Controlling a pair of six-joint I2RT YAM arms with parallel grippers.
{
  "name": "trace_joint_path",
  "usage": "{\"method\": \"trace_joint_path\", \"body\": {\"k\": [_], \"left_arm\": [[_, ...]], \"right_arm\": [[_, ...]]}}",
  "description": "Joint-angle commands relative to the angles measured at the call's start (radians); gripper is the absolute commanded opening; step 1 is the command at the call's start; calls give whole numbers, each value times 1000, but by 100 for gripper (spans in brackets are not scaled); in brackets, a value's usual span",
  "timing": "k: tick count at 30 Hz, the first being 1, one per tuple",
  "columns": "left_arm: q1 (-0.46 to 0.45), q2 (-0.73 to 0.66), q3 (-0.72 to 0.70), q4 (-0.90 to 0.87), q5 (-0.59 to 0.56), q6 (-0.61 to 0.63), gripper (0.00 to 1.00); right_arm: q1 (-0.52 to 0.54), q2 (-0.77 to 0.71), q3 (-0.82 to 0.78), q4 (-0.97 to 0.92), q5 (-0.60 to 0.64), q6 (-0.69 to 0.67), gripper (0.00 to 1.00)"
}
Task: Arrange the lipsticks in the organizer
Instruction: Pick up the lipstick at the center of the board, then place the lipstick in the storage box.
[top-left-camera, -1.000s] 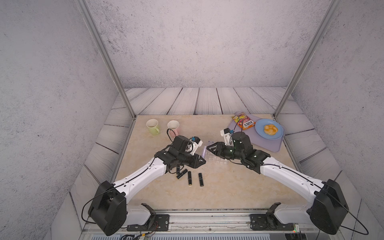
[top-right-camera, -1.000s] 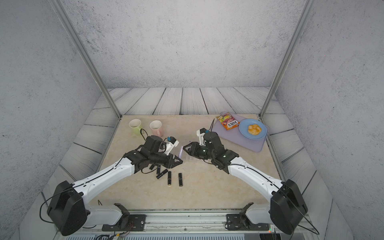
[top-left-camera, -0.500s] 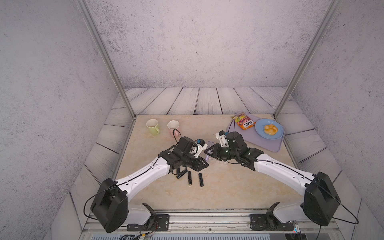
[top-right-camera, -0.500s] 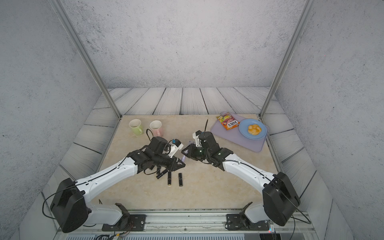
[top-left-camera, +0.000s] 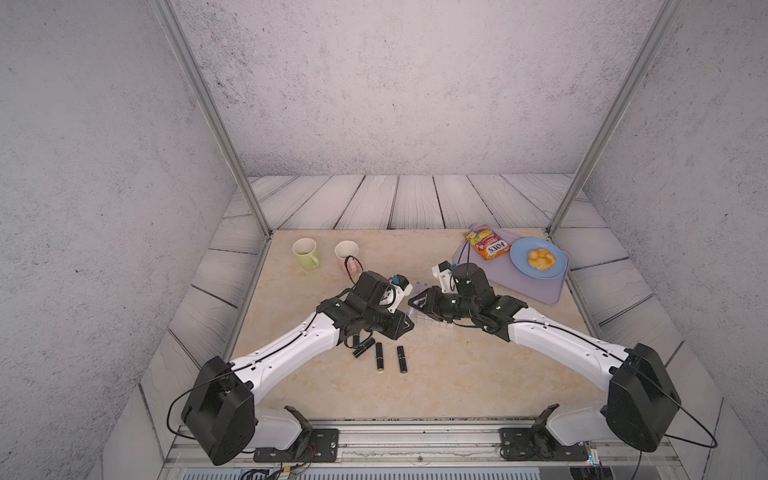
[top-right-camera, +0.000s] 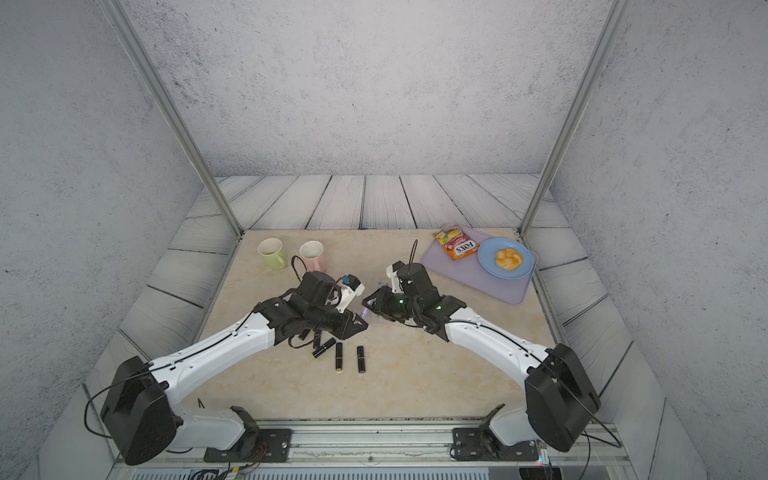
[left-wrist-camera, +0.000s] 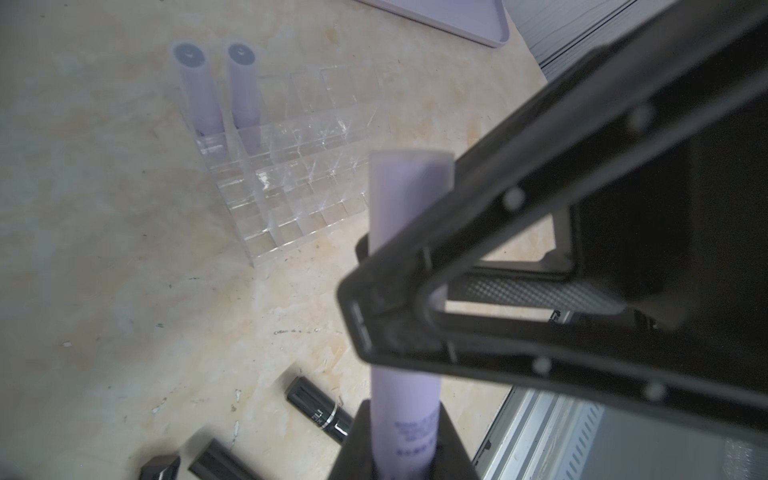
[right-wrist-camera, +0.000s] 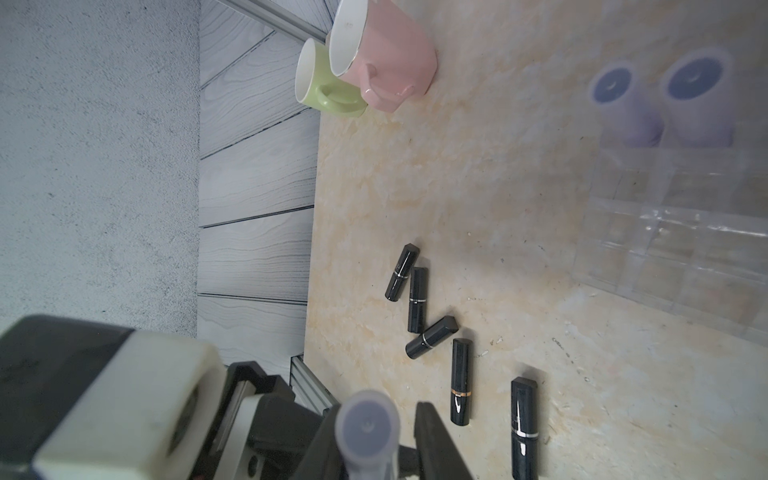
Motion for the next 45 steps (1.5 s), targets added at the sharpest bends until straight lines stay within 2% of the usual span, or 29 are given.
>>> {"method": "trace_joint_path", "body": {"k": [1,4,11,12,14,16,18,19,23,26,29,37,45], "left_arm": [[2,-5,28,-7,-59,8,0],[2,-2,24,2,-42,4,0],[2,0,28,3,-36,2,0],[2,2,32,-4,-38,-1,4],[4,-3,54,-48,-68,-19,29],[19,-29,79,-91,-112,-34,48],[59,-73,76,-99,-118,-50,60],[88,-99,62,-88,-111,-62,63],[215,-160,-12,-51,-101,-113,66],[294,-154,-55,-49,-91,-129,65],[324,-151,-78,-32,-77,-133,65],[335,-135,-81,-29,-72,-128,63],[340,-132,-81,-30,-70,-120,63]], "right_arm": [[-12,-19,18,-32,21,40,32],[-13,-5,34,-33,8,38,30],[-15,5,24,16,-6,63,12],[-15,5,25,22,-2,62,11],[-24,-1,25,24,25,56,9],[-54,-17,20,25,68,26,8],[-93,-39,10,23,141,-50,6],[-108,-51,4,23,196,-102,5],[-119,-46,12,12,444,-411,3],[-112,26,11,32,609,-524,3],[-97,99,-7,107,697,-583,2],[-74,244,37,223,715,-626,2],[-49,283,40,257,700,-601,1]]}}
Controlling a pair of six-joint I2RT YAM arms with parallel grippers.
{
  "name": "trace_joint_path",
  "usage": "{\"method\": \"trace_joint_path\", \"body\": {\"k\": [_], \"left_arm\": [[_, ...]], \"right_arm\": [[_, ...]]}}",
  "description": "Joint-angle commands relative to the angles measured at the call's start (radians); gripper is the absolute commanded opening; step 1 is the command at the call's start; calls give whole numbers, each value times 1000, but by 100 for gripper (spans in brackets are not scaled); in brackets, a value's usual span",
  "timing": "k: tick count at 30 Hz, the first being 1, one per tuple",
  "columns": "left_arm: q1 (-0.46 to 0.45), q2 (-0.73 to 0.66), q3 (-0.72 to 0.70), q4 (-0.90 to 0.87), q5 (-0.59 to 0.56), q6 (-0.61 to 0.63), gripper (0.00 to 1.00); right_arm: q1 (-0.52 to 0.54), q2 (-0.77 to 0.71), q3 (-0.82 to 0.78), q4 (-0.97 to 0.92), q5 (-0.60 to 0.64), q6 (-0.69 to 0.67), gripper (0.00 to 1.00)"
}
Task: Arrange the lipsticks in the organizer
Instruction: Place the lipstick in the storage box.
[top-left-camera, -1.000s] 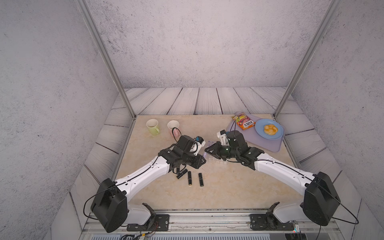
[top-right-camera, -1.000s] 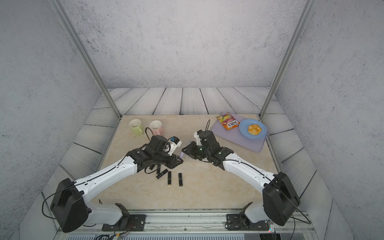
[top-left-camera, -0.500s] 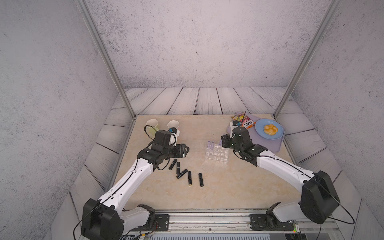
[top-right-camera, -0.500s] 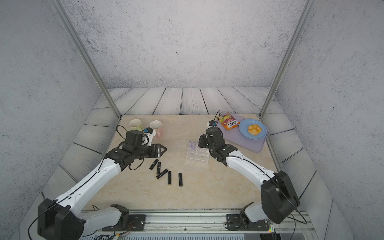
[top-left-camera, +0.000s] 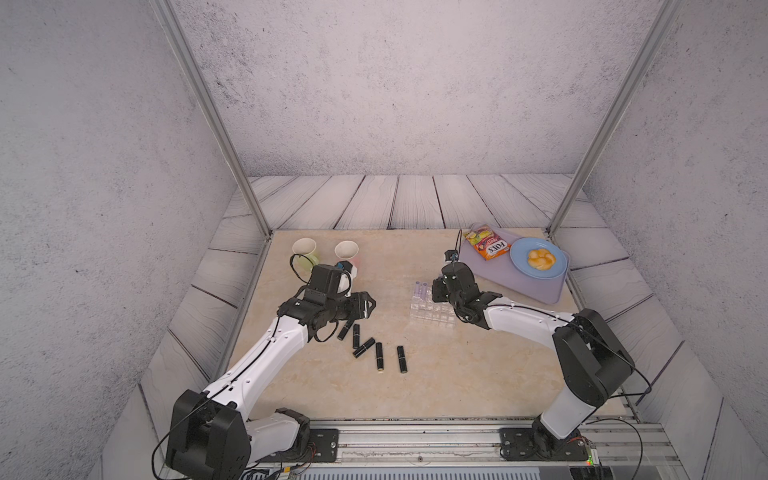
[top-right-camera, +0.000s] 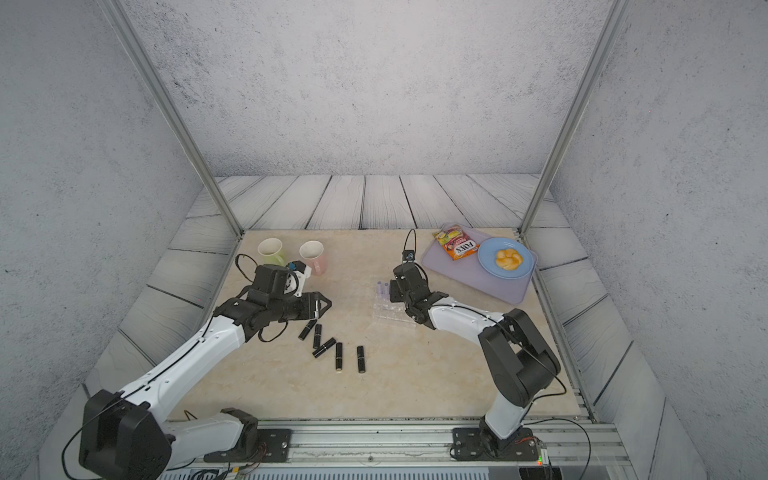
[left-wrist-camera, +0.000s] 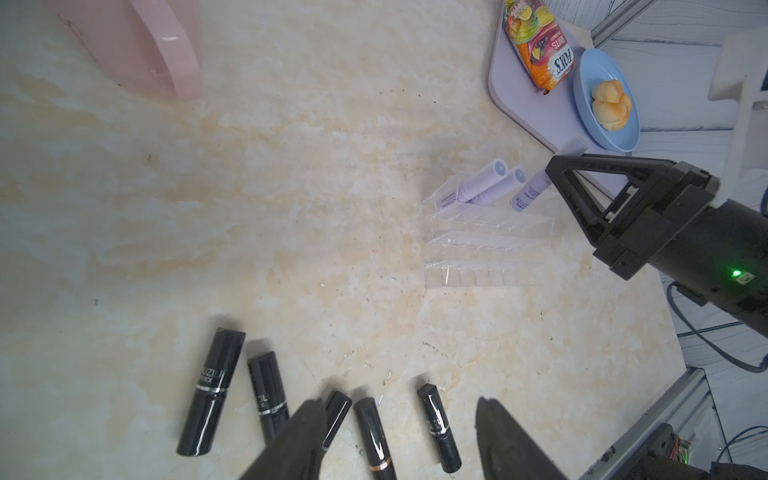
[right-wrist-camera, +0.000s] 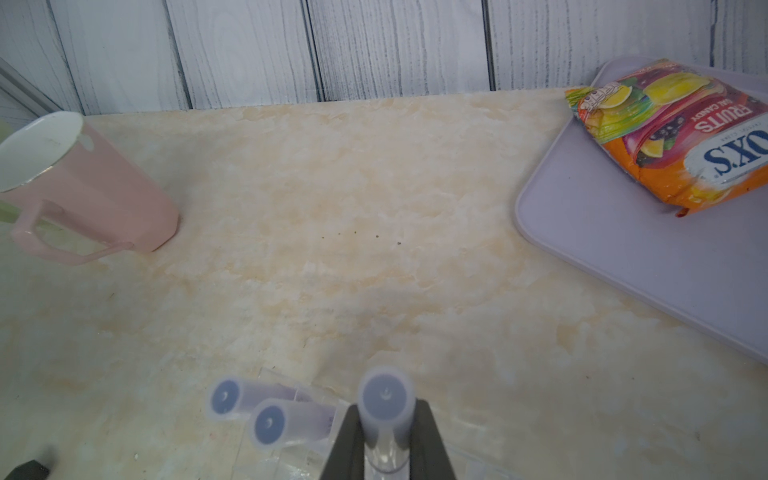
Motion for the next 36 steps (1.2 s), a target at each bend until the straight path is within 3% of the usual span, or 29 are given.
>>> {"method": "trace_joint_path", "body": {"k": [1,11,30,34,36], "left_arm": [[10,6,0,3,10,7,63],[13,5,-1,3,14,10,63],[21,5,1,0,23,14,62],[23,1,0,-6,12,10,62],[26,-2,0,-11,1,6,63]], "right_arm": [[16,16,34,42,24,-8,0],[21,-5,56,45,38,-35,0],[42,115,66,85,32,10,0],[43,107,75,54,33,7,27],[42,88,80,41,31,8,33]]}}
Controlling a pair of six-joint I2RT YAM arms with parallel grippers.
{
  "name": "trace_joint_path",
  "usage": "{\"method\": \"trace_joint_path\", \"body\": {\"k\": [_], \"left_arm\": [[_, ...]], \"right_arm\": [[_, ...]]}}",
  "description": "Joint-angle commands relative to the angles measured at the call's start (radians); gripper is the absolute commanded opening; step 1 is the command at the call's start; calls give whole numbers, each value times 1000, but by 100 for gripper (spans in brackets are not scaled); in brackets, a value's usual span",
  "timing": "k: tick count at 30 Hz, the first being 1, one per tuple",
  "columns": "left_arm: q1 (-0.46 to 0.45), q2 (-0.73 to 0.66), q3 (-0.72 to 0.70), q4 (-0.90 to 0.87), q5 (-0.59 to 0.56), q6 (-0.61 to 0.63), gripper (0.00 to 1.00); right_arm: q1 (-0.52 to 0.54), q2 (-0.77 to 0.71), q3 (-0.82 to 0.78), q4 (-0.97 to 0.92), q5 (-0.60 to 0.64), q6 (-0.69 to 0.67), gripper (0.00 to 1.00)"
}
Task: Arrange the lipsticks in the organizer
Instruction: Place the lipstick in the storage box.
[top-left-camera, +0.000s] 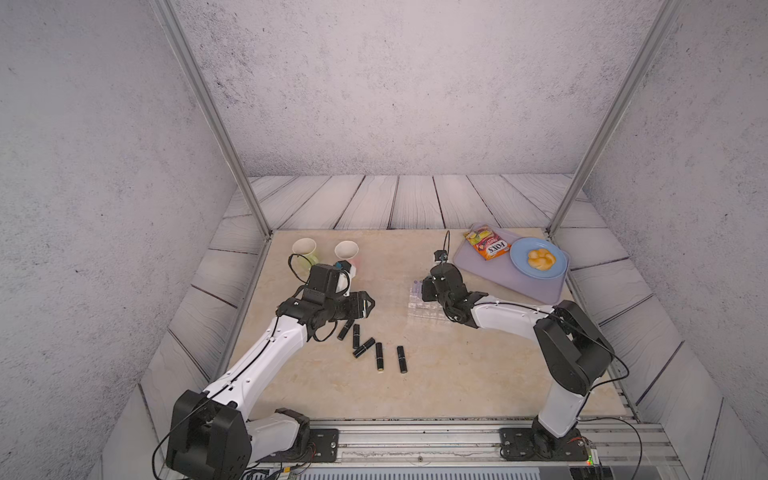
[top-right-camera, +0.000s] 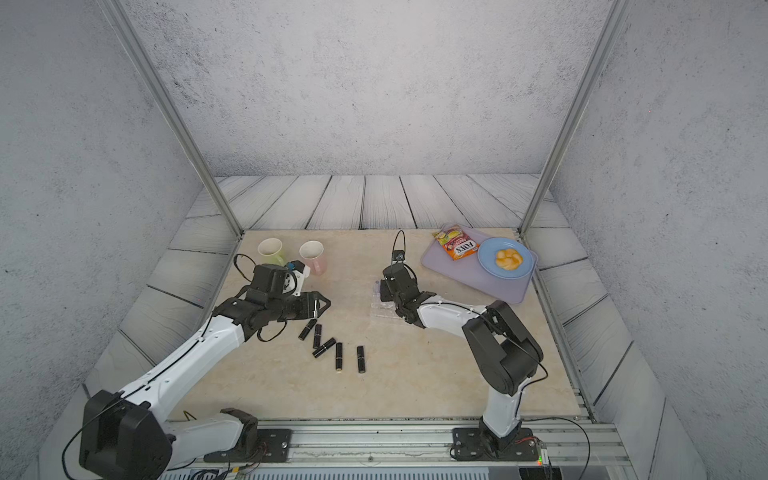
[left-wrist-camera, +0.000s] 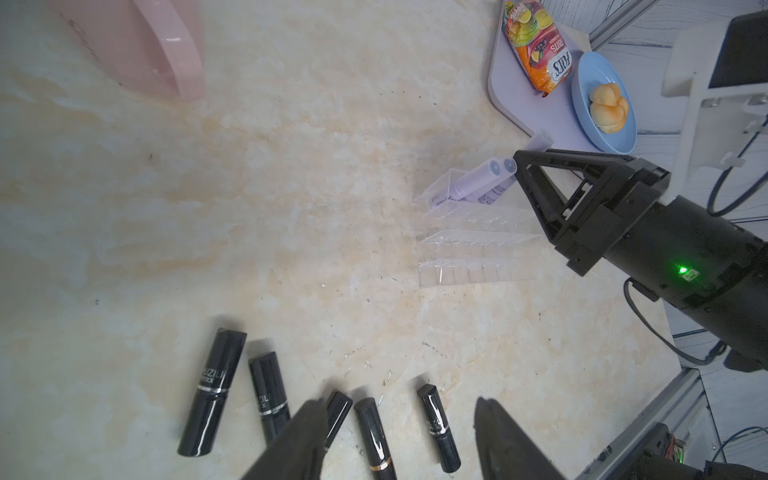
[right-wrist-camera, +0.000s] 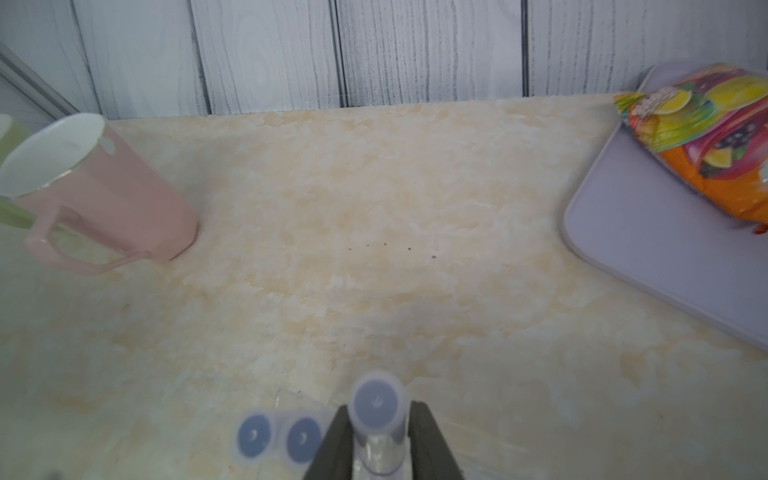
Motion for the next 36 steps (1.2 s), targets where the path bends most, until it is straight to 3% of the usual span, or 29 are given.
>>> {"method": "trace_joint_path", "body": {"k": [1,7,13,17,20,24,31,36], "left_arm": [[13,-4,0,-15,-17,2,63],[22,-14,6,-60,-117,-17,65],[27,-32,19,-156,-278,-70,64],[53,-45,18,-209,-351,-121,64],[60,-43,9,-225,-365,-143,63],[69,-55,-10,-215,-358,-163,63],[169,-93,-76,-198,-325,-177,63],[182,-95,-79,-184,-299,-175,63]], "right_arm": [[5,-28,27,-33,7,8,36],[6,-154,27,-128,-3,48,42],[12,-359,-1,-429,-19,173,44],[109,-456,-23,-631,-12,248,46],[198,-409,23,-753,-49,293,46],[283,-236,129,-879,-118,280,49],[357,-38,240,-973,-249,256,51],[360,89,332,-1011,-305,225,49]]}}
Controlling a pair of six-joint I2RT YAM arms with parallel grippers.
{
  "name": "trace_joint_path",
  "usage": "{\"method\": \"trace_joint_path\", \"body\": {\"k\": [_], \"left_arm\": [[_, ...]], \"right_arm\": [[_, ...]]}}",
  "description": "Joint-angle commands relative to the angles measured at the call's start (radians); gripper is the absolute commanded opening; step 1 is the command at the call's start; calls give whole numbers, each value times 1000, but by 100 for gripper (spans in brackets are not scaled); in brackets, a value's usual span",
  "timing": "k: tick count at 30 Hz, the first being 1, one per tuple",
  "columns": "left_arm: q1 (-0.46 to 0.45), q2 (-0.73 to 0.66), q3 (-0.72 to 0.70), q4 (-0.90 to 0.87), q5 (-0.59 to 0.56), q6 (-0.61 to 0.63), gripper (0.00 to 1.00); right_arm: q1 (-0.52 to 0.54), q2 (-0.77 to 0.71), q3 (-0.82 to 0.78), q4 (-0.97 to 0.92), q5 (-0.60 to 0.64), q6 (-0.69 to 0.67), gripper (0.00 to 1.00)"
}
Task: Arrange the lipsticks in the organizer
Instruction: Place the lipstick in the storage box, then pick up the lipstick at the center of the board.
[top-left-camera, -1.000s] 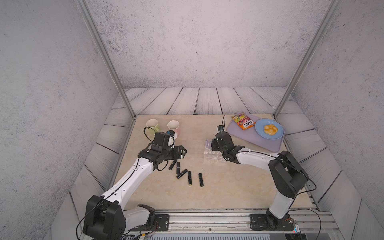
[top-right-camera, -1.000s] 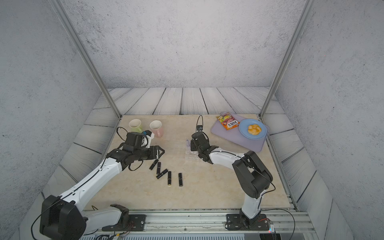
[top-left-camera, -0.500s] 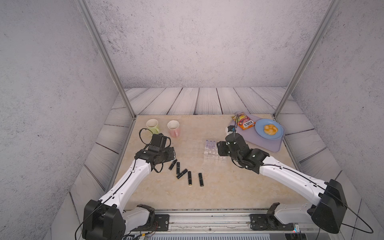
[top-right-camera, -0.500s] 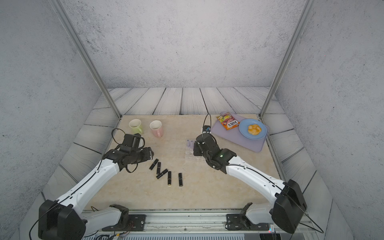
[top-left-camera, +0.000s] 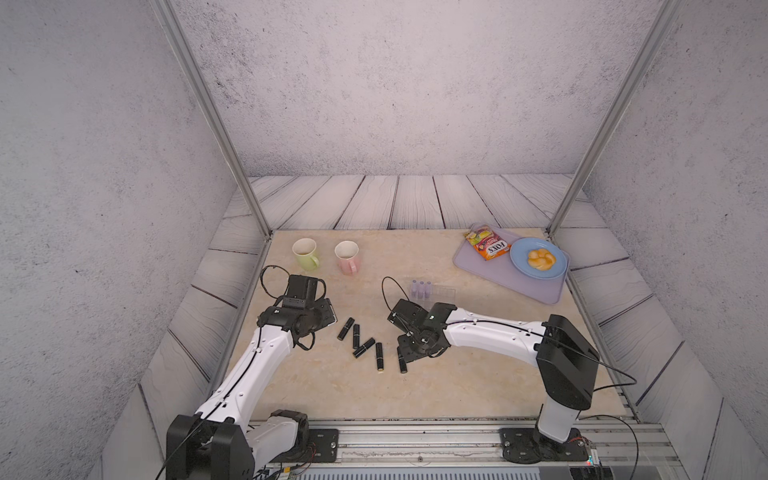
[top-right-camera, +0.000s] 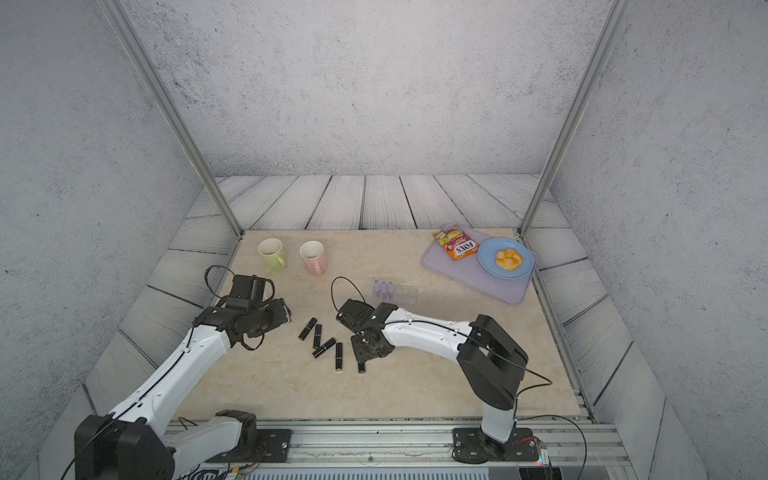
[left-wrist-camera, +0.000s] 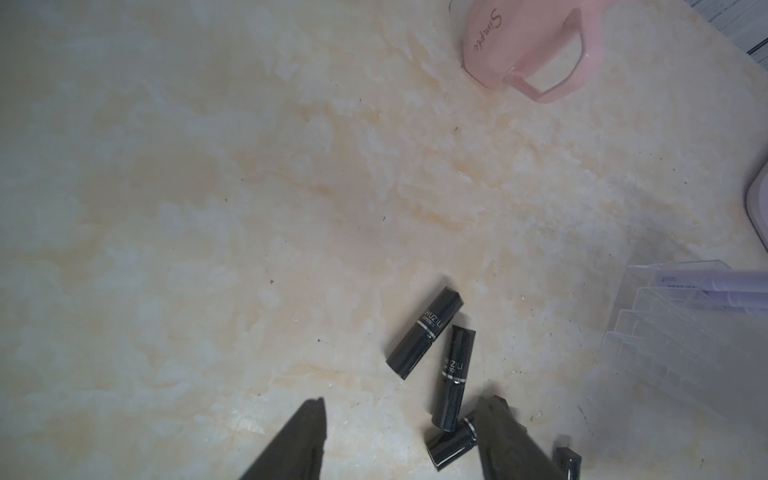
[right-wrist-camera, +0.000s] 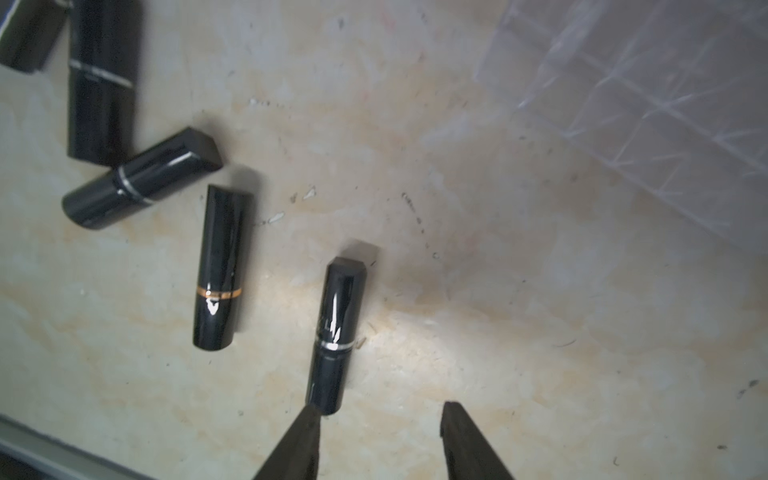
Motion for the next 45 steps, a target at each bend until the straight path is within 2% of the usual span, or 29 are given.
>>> {"method": "trace_joint_path", "body": {"k": [1,10,26,31,35,39,41,45], "left_arm": [[9,-12,-2,2,22,-4,63],[13,-16,-2,4,37,2,62],[16,-13,0,12,57,4,61],[16,-11,0,14,62,5,61],[16,-11,-2,13,63,7,61],[16,-7,-6,23,81,8,61],[16,-3,-8,41,124,16,61],[10,-4,-8,133,383,51,61]], "right_arm": [[1,77,81,-63,-76,-28,49],[0,178,171,-72,-85,-19,45],[-39,254,181,-95,-108,19,37],[-56,255,164,-78,-131,27,30],[-60,203,123,-28,-125,37,20],[-66,132,70,28,-105,43,18],[-66,85,34,85,-118,19,18],[-66,-116,-144,328,-108,-68,15]]}}
